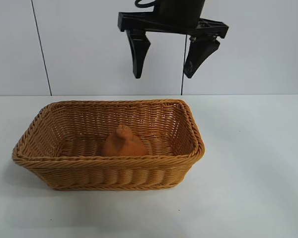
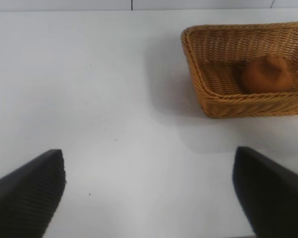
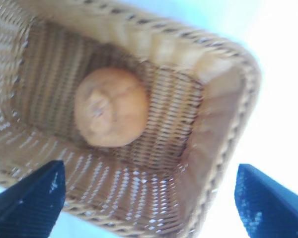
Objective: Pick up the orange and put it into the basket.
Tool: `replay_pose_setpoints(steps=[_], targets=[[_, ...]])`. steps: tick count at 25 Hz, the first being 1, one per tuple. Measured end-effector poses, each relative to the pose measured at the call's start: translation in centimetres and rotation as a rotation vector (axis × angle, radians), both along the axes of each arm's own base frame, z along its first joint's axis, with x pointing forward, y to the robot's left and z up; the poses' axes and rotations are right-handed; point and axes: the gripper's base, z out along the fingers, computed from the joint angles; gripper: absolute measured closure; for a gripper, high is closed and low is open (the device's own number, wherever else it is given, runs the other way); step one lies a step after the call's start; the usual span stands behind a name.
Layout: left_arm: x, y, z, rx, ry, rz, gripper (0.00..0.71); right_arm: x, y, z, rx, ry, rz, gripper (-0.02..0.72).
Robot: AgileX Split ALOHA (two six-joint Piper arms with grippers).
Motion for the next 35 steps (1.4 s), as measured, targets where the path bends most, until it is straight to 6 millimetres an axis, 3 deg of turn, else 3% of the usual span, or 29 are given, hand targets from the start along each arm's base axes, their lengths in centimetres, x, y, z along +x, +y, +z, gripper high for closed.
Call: replay_pose_setpoints(steps=[7,8,12,13,14,19,22,25,35], targets=[[0.0,0.0,0.0,0.0,0.0,0.0,0.059,3.8,-8.3,0.0,-0.015,-0.002,-0.183,0.071],[0.0,0.0,0.0,0.0,0.0,0.0,0.059,3.8,-8.3,0.0,-0.015,-0.002,-0.183,0.071],[0.0,0.0,0.0,0.0,0.0,0.0,0.059,5.4,-14.0,0.0,-0.027,-0.006,-0.292,0.071],[0.0,0.0,0.0,0.0,0.0,0.0,0.059,5.9,-16.7,0.0,-0.031,-0.006,-0.344,0.071],[0.0,0.0,0.0,0.0,0.0,0.0,0.059,6.0,-18.2,0.0,-0.039,-0.008,-0.37,0.071],[0.0,0.0,0.0,0.0,0.0,0.0,0.059,6.1,-24.3,-0.1,-0.06,-0.003,-0.489,0.071],[0.0,0.0,0.0,0.0,0.0,0.0,0.059,4.9,-26.2,-0.2,-0.071,0.019,-0.515,0.071],[0.0,0.0,0.0,0.0,0.0,0.0,0.059,2.5,-26.4,0.1,-0.09,0.043,-0.472,0.071],[0.0,0.0,0.0,-0.001,0.001,-0.001,0.059,-9.7,-25.2,2.6,-0.087,0.059,-0.452,0.071]])
